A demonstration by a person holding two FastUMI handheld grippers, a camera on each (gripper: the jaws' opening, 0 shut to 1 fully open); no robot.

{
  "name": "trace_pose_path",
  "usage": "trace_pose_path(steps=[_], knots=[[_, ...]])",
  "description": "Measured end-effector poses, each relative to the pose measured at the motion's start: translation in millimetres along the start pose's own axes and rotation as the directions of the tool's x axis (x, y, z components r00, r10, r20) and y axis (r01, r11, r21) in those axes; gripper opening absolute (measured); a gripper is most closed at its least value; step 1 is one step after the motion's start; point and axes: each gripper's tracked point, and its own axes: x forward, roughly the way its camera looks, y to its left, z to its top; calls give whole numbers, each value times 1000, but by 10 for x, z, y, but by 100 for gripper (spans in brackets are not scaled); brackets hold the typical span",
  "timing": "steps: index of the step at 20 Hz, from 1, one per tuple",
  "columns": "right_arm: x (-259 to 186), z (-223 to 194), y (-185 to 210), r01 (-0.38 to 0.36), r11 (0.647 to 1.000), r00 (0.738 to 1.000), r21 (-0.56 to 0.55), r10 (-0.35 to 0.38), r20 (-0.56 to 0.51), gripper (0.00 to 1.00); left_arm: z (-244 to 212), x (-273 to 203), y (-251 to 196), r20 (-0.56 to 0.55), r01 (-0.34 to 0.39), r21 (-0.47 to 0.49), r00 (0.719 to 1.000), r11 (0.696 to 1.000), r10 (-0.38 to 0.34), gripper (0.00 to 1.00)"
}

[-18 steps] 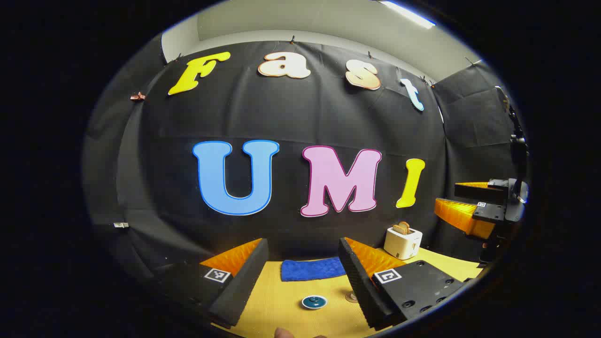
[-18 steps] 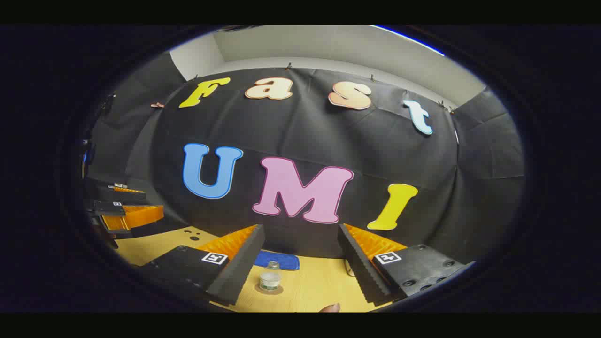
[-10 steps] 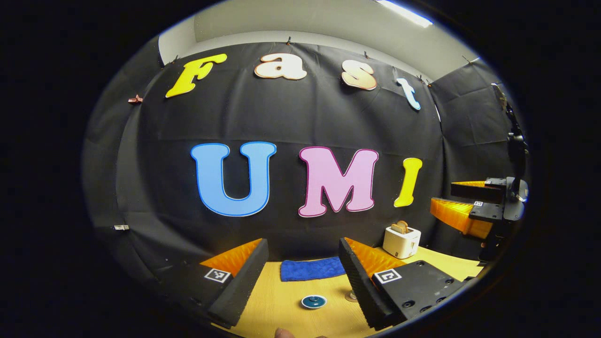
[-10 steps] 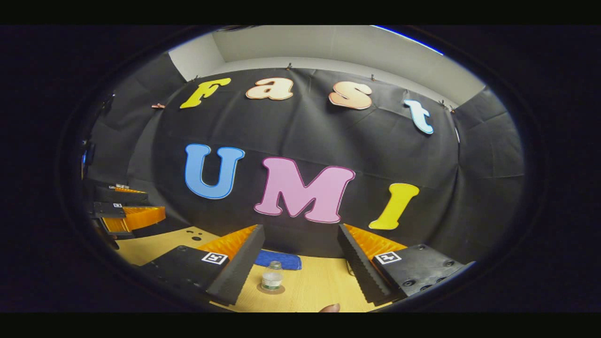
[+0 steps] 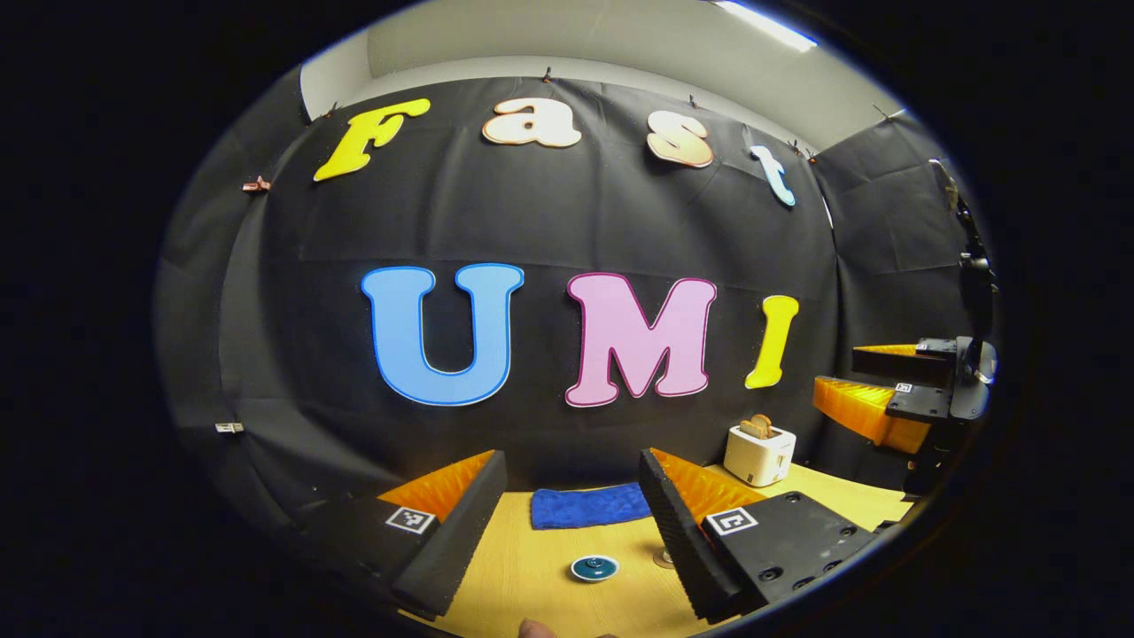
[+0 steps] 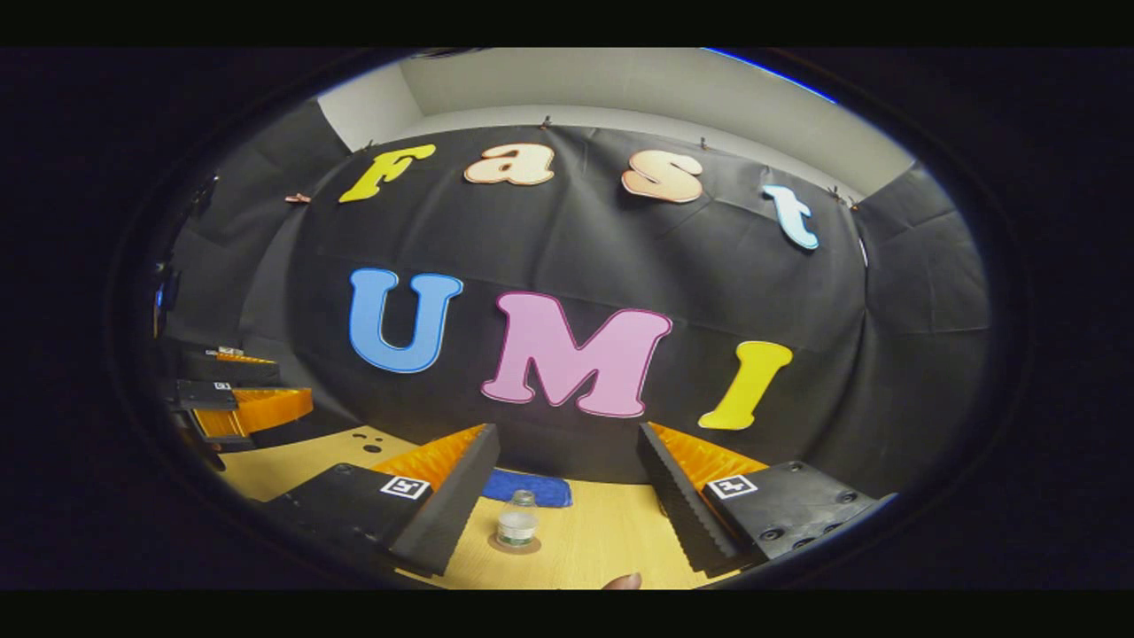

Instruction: Open the teacup lid with one hand, grasp the water bottle and pour water into the teacup with the other hand; after pouring, place the water bottle on the coaster and then close the teacup lid.

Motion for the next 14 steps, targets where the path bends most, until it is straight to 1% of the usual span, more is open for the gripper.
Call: trace_pose_path(steps=[3, 6, 8, 10, 12, 14], knots=[[62, -140, 35, -8, 1000, 1000, -5, 8, -19, 98, -152, 98, -53, -16, 13, -7, 1000, 1000, -13, 95], [166, -379, 88, -23, 1000, 999, 5, 23, -49, 96, -480, 266, -125, -53, 22, -8, 998, 1000, -22, 95], [267, -577, 123, -37, 999, 998, 12, 37, -60, 98, -838, 404, -196, -88, 37, -7, 995, 999, -37, 95], [384, -824, 191, -57, 998, 997, 8, 58, -59, 96, -1199, 551, -228, -109, 44, -4, 993, 999, -45, 94], [504, -1117, 224, -68, 998, 996, 10, 68, -63, 98, -1604, 736, -247, -136, 48, 7, 990, 999, -46, 93], [605, -1387, 241, -62, 998, 996, 0, 62, -68, 96, -1998, 938, -255, -156, 47, 14, 987, 999, -44, 89]])
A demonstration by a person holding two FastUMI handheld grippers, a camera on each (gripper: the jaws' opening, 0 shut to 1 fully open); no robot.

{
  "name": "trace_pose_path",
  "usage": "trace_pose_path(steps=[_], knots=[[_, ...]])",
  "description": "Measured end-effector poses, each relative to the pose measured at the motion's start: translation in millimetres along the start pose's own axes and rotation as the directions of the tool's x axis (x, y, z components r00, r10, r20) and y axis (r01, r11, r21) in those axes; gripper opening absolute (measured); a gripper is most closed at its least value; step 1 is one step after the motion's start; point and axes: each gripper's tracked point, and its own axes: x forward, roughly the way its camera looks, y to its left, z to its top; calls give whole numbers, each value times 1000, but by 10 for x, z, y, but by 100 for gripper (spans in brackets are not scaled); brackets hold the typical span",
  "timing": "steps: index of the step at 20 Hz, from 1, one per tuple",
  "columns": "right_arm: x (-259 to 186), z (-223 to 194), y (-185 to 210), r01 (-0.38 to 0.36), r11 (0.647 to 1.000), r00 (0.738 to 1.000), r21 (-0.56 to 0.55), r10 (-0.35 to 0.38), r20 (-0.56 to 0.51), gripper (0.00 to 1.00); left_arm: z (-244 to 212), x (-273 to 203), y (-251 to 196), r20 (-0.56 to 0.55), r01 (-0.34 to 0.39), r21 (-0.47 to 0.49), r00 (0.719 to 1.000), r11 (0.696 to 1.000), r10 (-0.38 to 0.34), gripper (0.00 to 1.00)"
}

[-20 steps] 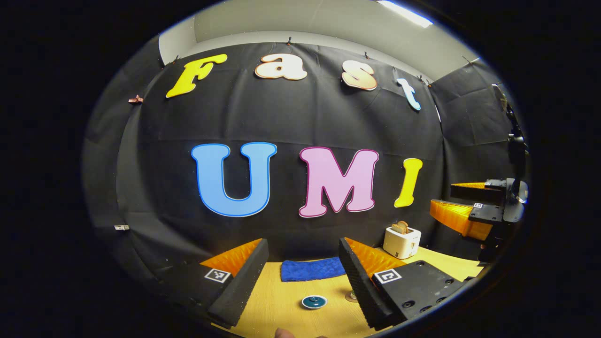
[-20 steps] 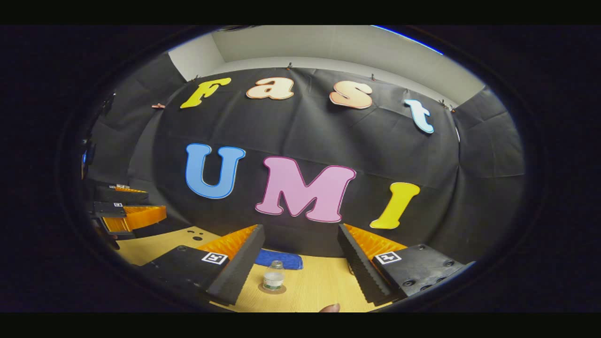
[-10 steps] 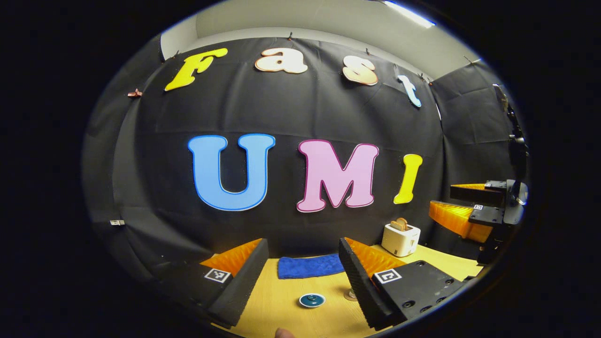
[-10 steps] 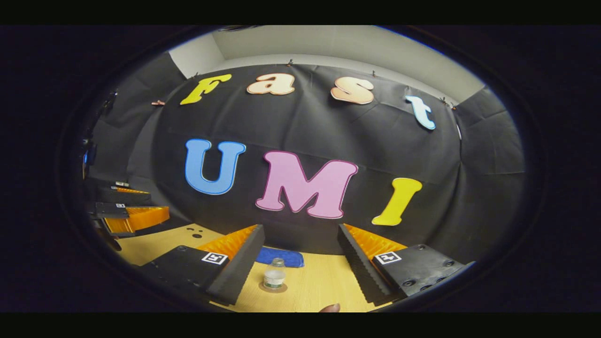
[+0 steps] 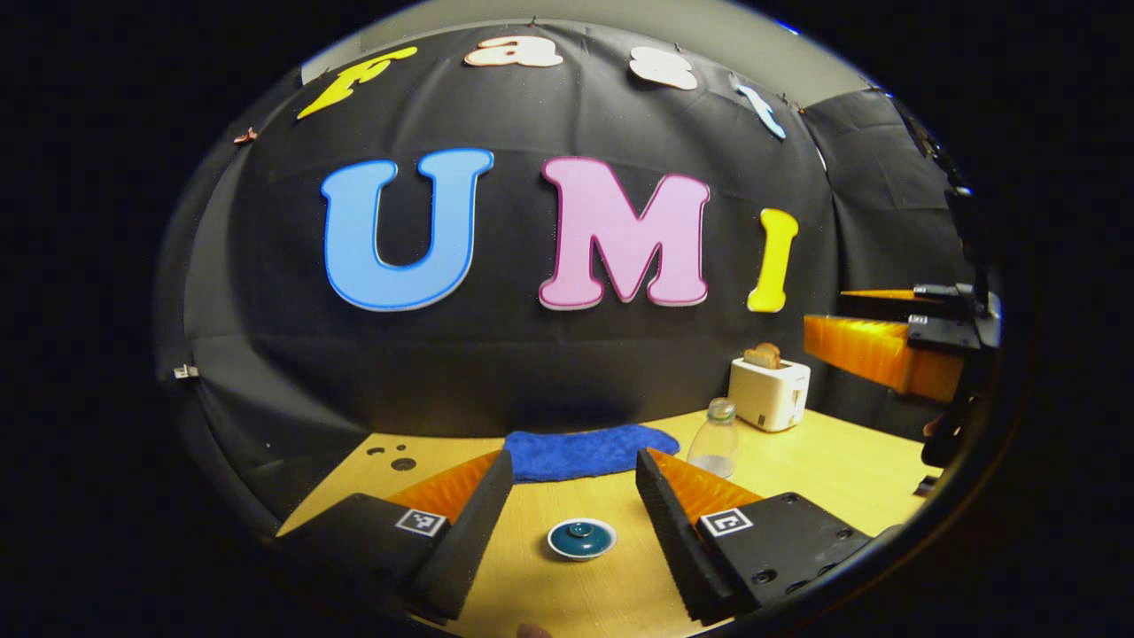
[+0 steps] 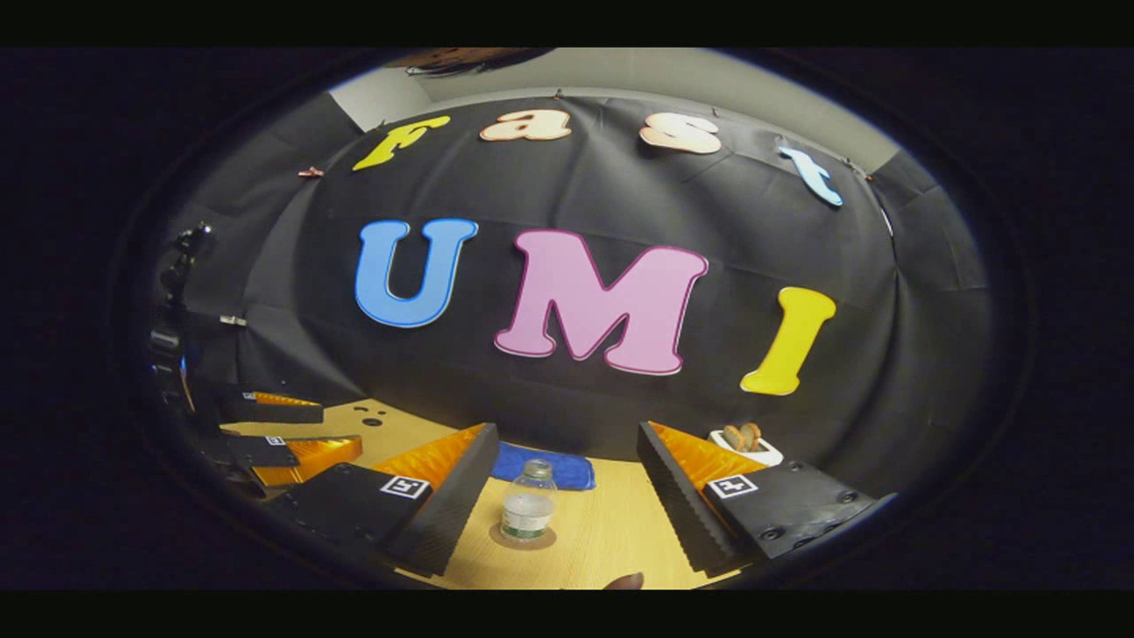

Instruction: Open the teacup lid with one hand, grasp the water bottle and pour water into the teacup with the other hand; after pouring, place the water bottle on the coaster and then close the teacup lid.

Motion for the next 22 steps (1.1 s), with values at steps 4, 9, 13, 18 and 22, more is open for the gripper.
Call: trace_pose_path(steps=[4, 9, 13, 18, 22], knots=[[176, -476, 81, -2, 1000, 1000, -16, 2, 0, 96, -476, 391, -25, -9, 6, -11, 1000, 1000, -6, 81], [314, -882, 136, 5, 1000, 1000, 6, -5, -9, 96, -931, 693, -10, -26, -8, -14, 1000, 1000, 8, 72], [363, -1002, 160, 5, 1000, 1000, 3, -4, -7, 96, -1147, 810, -55, -57, -2, -6, 998, 1000, 1, 64], [378, -1055, 171, 13, 1000, 1000, 7, -13, -10, 96, -1287, 904, -137, -100, 27, 8, 995, 1000, -26, 58], [367, -1093, 147, 15, 1000, 1000, 14, -15, -19, 96, -1300, 921, -185, -102, 24, 35, 995, 999, -21, 46]])
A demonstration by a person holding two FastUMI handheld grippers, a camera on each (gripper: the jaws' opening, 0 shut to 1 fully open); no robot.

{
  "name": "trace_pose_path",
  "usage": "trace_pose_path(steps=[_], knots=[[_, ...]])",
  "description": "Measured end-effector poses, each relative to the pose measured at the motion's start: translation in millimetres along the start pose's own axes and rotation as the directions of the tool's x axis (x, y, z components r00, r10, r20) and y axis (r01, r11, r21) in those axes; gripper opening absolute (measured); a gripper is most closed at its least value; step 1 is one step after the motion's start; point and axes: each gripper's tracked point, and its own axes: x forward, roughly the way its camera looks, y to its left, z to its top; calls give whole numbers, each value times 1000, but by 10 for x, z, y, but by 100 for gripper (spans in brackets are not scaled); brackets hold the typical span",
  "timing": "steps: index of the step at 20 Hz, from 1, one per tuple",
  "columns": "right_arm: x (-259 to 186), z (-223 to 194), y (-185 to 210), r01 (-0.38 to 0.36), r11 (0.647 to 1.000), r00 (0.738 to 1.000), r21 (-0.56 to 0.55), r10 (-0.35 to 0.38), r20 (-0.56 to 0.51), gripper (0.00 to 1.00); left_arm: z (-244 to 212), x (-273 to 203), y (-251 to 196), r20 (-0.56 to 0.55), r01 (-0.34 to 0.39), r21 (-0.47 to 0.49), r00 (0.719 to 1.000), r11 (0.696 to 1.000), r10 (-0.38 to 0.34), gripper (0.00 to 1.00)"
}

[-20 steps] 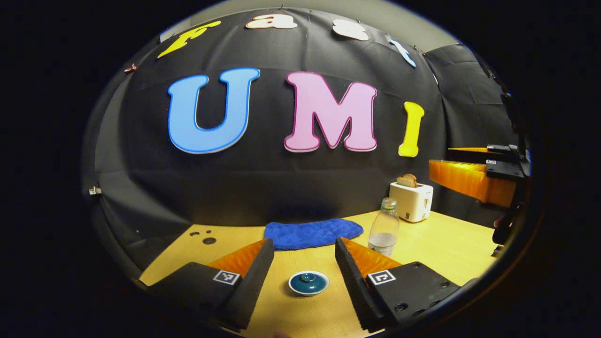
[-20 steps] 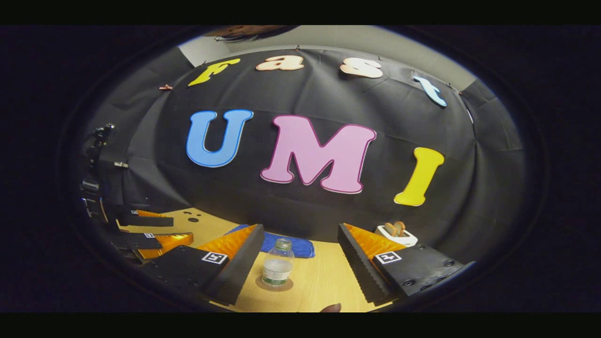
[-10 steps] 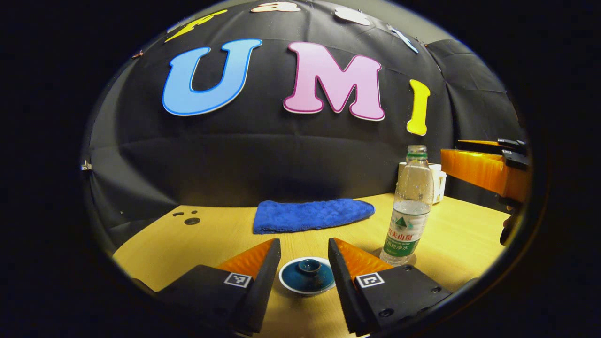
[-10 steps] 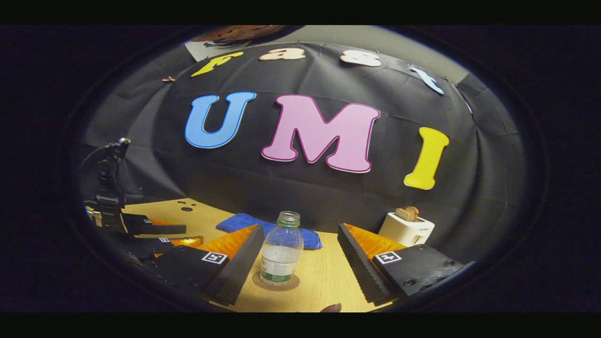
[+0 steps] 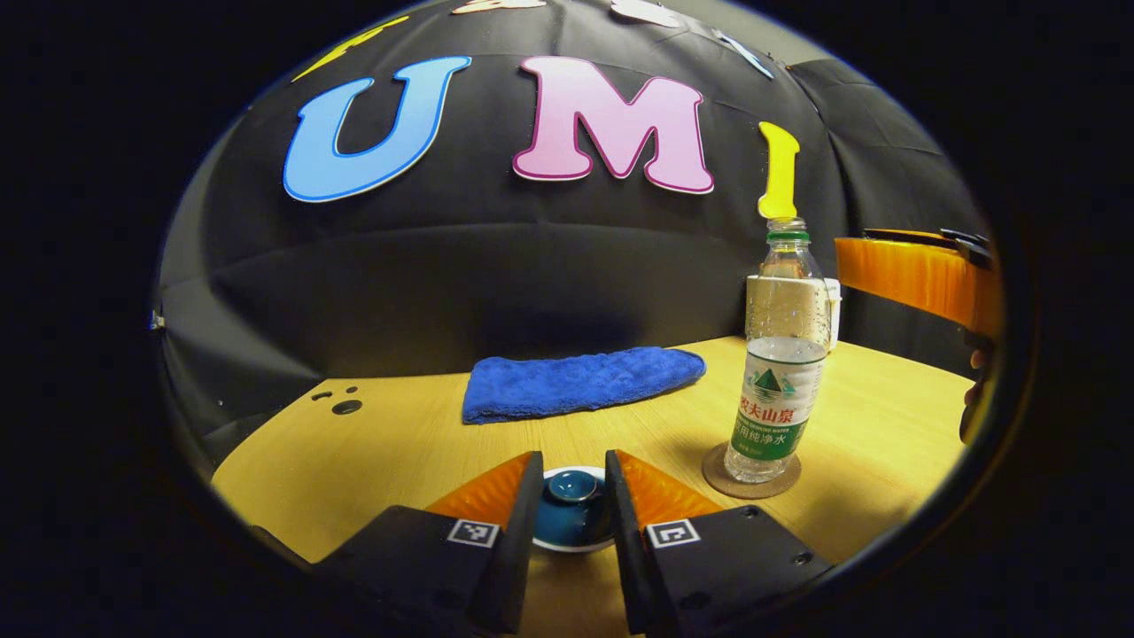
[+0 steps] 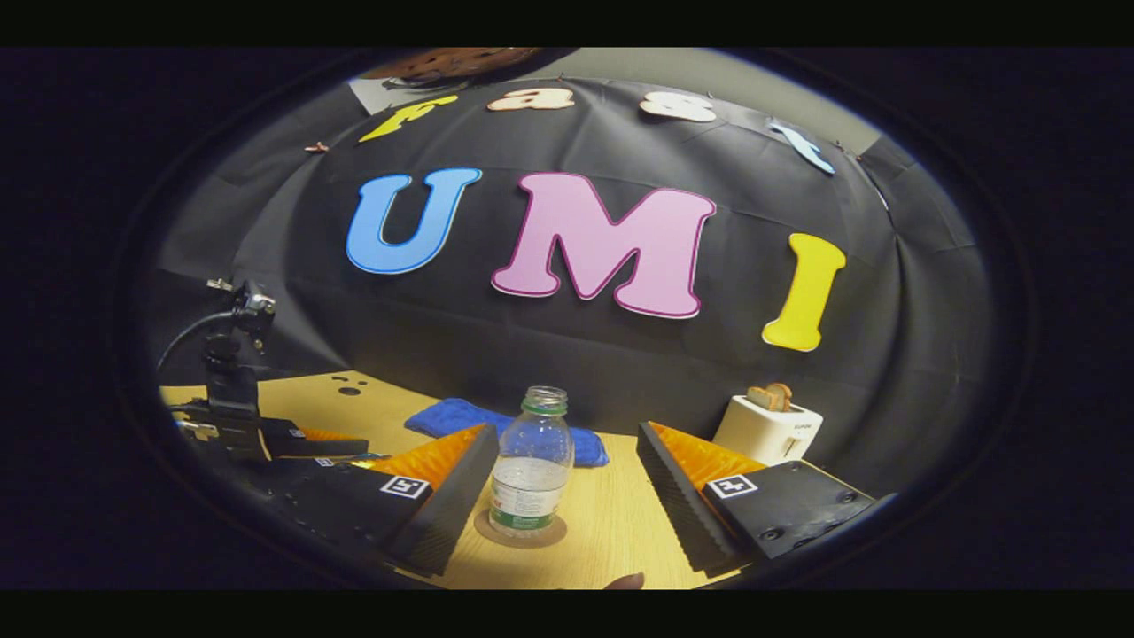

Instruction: Open the teacup lid with one hand, grasp the water bottle and pour water into the teacup with the other hand; after pouring, place the water bottle on the coaster and then close the teacup lid.

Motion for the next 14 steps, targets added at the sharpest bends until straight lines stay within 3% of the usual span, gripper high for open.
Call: trace_pose_path(steps=[2, 6, 7, 8, 14], knots=[[10, -26, -2, 4, 1000, 1000, 0, -4, -3, 96, -1, 0, -8, -2, -8, 15, 1000, 1000, 8, 34], [41, -101, 27, -3, 1000, 1000, -1, 3, -17, 96, 43, -14, 13, 10, -21, 4, 1000, 1000, 21, 33], [53, -132, 46, -7, 1000, 1000, 1, 7, -20, 96, 86, -22, 16, 27, -21, -9, 999, 1000, 22, 27], [68, -164, 63, -12, 1000, 1000, 4, 12, -25, 96, 170, -40, 11, 45, -20, -16, 999, 1000, 21, 31], [202, -476, 202, -40, 998, 996, 56, 44, -76, 96, 557, -166, 218, 128, -41, -28, 991, 999, 44, 31]])
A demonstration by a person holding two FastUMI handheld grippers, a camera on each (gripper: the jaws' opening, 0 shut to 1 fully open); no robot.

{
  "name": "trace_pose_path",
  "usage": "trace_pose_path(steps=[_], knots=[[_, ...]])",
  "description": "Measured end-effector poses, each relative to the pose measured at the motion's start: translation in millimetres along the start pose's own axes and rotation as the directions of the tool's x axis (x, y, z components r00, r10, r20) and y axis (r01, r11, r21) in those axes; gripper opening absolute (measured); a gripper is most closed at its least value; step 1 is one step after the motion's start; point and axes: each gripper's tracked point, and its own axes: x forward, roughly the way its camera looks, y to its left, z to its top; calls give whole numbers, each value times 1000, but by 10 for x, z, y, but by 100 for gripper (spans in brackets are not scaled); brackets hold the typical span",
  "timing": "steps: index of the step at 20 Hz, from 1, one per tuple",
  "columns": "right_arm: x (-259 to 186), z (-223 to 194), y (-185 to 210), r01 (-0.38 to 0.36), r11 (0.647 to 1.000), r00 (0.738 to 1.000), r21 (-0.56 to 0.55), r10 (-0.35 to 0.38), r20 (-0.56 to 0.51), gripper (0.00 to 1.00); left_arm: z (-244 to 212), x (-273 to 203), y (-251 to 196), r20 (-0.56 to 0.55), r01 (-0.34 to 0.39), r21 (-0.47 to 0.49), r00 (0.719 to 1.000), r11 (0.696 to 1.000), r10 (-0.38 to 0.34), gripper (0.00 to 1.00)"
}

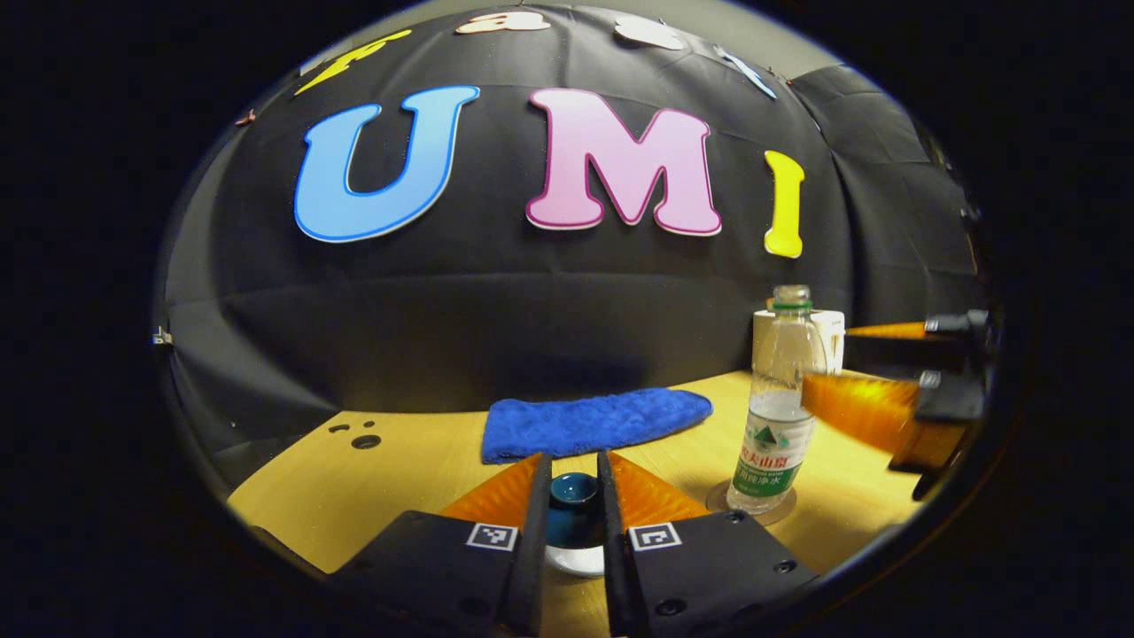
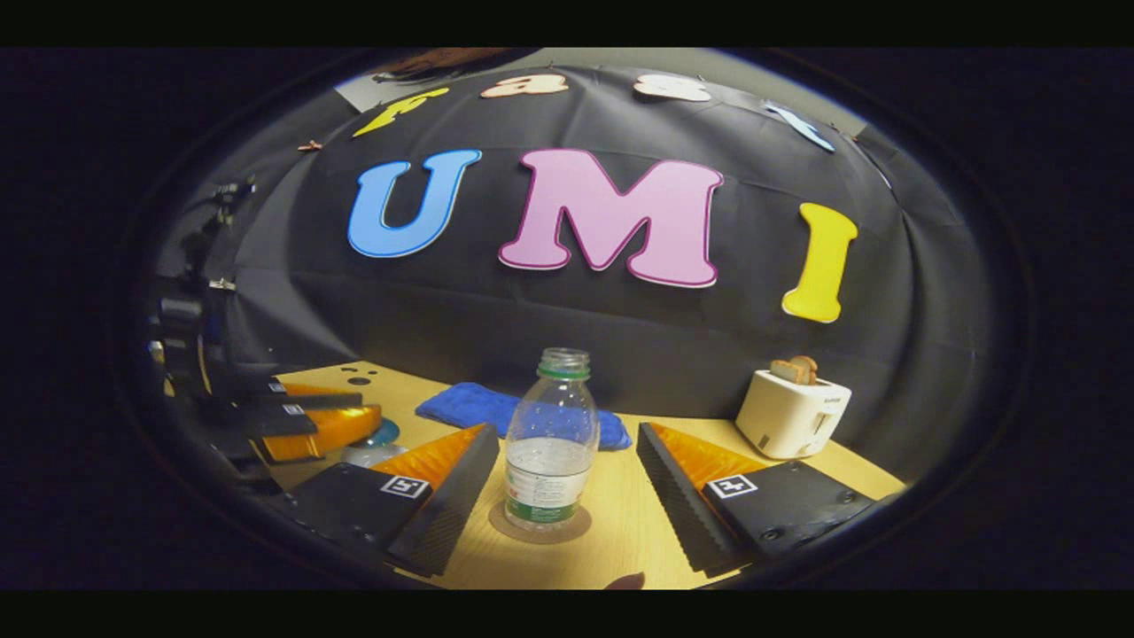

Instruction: Open the teacup lid with one hand, grasp the water bottle and pour water into the teacup with the other hand; after pouring, place the water bottle on the coaster and then close the teacup lid.

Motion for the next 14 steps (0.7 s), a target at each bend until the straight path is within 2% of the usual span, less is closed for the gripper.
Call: trace_pose_path(steps=[10, 11, 12, 14], knots=[[380, -467, 102, -13, 1000, 998, 19, 14, -67, 96, 43, -453, 480, -31, -76, -28, 997, 997, 75, 31], [403, -459, 126, -16, 1000, 997, 26, 18, -69, 82, 6, -474, 508, -38, -81, -32, 996, 996, 80, 31], [379, -437, 127, -19, 1000, 997, 21, 20, -78, 80, -3, -499, 544, -44, -88, -37, 995, 995, 86, 31], [338, -319, 76, -9, 997, 998, -76, 5, -61, 77, -44, -524, 613, -51, -103, -43, 994, 994, 101, 31]])
